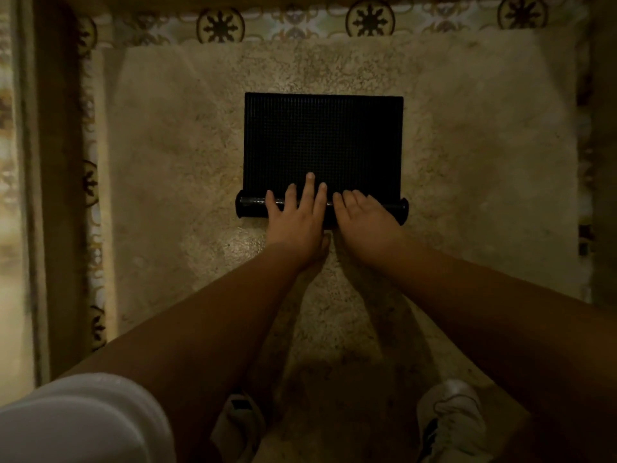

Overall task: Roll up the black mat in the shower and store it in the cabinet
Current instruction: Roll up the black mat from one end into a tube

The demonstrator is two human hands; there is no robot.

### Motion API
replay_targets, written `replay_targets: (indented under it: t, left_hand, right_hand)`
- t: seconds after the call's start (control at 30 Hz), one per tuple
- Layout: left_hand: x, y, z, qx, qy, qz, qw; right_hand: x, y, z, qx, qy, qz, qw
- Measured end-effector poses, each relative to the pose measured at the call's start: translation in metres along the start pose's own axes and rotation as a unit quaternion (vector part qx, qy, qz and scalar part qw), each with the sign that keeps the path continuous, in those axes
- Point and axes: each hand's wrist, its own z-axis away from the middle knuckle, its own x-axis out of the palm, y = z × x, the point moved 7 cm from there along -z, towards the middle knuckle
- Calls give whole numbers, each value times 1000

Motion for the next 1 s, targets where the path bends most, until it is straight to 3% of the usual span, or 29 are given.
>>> replay_targets:
  t: [0.23,0.43,0.63,1.0]
  left_hand:
    - [-7,-11,9,74,85,18,993]
    - [-6,-13,2,44,51,29,997]
    - [-12,-17,-13,45,54,33,997]
    - [-32,-32,-46,78,79,40,993]
  right_hand:
    - [-1,11,-12,13,-31,-39,999]
    - [-9,26,-29,-6,-40,-109,993]
    - [-10,30,-7,-7,62,-74,995]
    - [-30,50,-45,22,55,-182,982]
